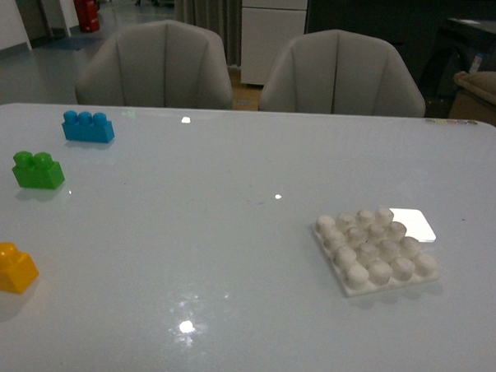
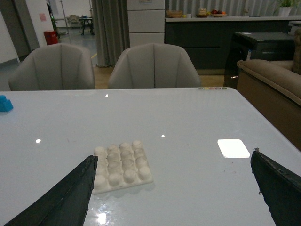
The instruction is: Insert yellow block into base center
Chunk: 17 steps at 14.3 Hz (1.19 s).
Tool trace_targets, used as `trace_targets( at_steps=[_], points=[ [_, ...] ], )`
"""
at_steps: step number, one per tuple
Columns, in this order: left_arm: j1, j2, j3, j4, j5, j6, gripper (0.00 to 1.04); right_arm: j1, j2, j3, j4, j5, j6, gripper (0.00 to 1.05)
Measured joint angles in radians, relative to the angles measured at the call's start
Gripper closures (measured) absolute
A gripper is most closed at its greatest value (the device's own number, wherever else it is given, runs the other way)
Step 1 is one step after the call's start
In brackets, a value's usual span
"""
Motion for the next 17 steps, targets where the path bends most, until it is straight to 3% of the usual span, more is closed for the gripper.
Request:
trace_targets(
  at_steps=[12,13,14,15,17],
  points=[
    [0.0,0.0,0.0,0.0,0.0,0.0,0.07,0.0,0.0,0.0,0.0,0.0,0.0,0.06],
    [0.0,0.0,0.0,0.0,0.0,0.0,0.07,0.046,0.032,0.021,-0.058,0.103,-0.005,0.06],
    [0.0,0.0,0.0,0.0,-0.001,0.0,0.07,0.096,0.113,0.038,-0.02,0.198,-0.007,0.06],
    [0.0,0.0,0.0,0.0,0.002,0.0,0.07,0.088,0.26,0.1,0.084,0.229,-0.013,0.06],
    [0.0,0.0,0.0,0.0,0.0,0.0,0.07,-0.029,0.507,0.235,0.309,0.172,-0.027,0.06]
  ],
)
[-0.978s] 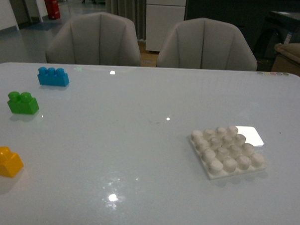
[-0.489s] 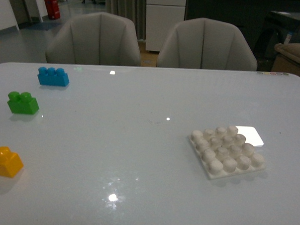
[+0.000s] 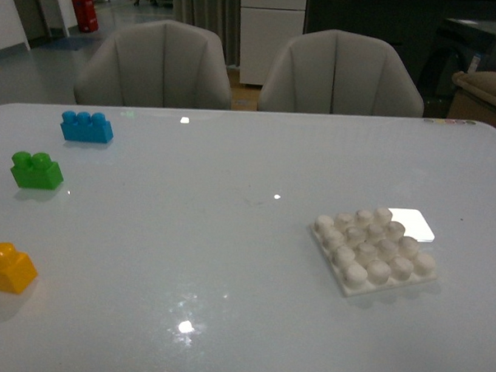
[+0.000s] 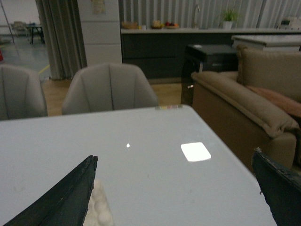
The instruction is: Insert yellow block into base center
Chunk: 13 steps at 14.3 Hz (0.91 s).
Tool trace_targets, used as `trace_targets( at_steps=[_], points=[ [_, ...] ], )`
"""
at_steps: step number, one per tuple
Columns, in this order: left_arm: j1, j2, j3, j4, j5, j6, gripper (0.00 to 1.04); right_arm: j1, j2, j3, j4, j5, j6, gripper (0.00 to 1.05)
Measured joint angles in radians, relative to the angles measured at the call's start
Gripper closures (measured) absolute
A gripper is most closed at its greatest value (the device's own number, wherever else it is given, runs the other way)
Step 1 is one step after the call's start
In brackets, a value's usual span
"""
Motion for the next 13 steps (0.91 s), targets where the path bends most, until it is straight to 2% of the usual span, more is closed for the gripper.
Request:
trace_targets(
  at_steps=[2,3,8,13],
  points=[
    [0.0,0.0,0.0,0.0,0.0,0.0,0.07,-0.069,0.344,0.175,0.18,-0.1,-0.017,0.06],
    [0.0,0.0,0.0,0.0,0.0,0.0,0.07,-0.089,0.497,0.262,0.189,-0.128,-0.024,0.06],
    [0.0,0.0,0.0,0.0,0.0,0.0,0.07,-0.108,1.119,0.624,0.015,-0.192,-0.063,0.06],
    [0.0,0.0,0.0,0.0,0.0,0.0,0.07,-0.03,1.513,0.821,-0.13,-0.251,-0.116,0.06]
  ],
)
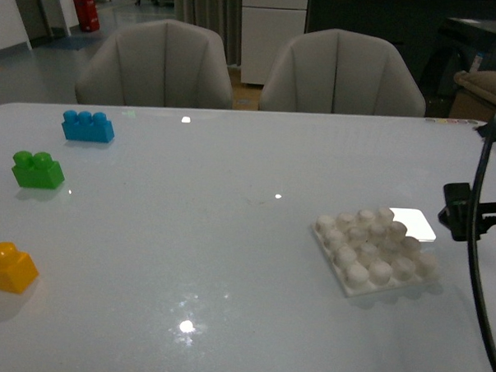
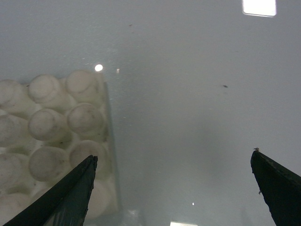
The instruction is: Insert yellow block into base center
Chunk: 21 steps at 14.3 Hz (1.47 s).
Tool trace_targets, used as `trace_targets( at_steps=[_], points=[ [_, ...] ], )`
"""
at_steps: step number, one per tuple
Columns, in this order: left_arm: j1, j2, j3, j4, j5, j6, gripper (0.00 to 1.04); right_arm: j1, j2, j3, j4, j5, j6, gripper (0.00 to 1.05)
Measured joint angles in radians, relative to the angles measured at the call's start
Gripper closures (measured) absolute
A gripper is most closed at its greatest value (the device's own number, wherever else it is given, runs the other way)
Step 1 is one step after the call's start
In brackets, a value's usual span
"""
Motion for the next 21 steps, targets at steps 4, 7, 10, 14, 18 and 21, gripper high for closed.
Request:
trace_targets(
  at_steps=[4,7,10,14,18,21],
  points=[
    [0.0,0.0,0.0,0.0,0.0,0.0,0.07,0.062,0.116,0.13,-0.109,-0.068,0.041,0.06],
    [0.0,0.0,0.0,0.0,0.0,0.0,0.07,0.074,0.146,0.148,-0.139,-0.095,0.058,0.06],
    [0.0,0.0,0.0,0.0,0.0,0.0,0.07,0.08,0.159,0.153,-0.146,-0.103,0.064,0.06],
    [0.0,0.0,0.0,0.0,0.0,0.0,0.07,0.105,0.186,0.167,-0.13,-0.117,0.089,0.06],
    [0.0,0.0,0.0,0.0,0.0,0.0,0.07,0.126,0.206,0.173,-0.102,-0.127,0.146,0.06],
    [0.0,0.0,0.0,0.0,0.0,0.0,0.07,0.177,0.213,0.154,-0.071,-0.137,0.214,0.06]
  ],
)
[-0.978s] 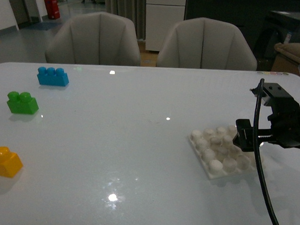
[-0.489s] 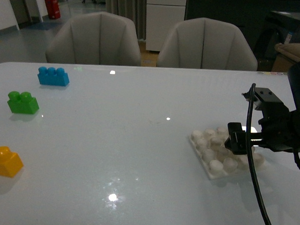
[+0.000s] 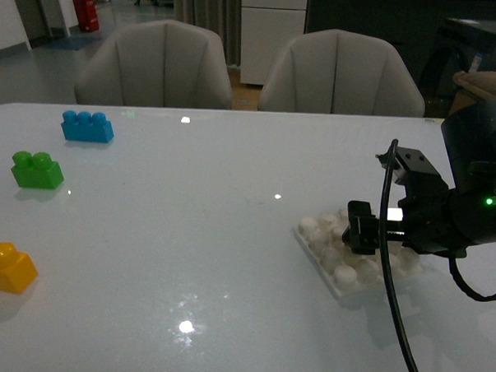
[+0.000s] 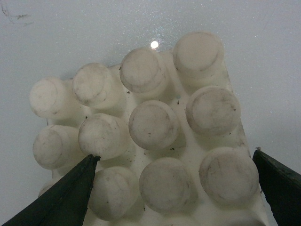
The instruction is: Insert yellow block into base center
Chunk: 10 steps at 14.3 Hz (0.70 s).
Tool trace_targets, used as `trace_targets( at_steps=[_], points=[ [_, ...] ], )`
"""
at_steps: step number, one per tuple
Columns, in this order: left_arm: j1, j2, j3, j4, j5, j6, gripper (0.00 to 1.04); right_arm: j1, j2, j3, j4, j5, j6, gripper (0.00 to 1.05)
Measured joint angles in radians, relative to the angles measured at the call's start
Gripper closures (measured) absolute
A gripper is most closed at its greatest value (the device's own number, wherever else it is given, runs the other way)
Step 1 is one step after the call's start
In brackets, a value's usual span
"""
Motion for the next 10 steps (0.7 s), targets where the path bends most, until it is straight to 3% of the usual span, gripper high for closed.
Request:
trace_targets(
  at_steps=[10],
  points=[
    [0.0,0.0,0.0,0.0,0.0,0.0,0.07,0.1,-0.062,-0.085,-0.035,-0.044,0.233,0.06]
  ],
)
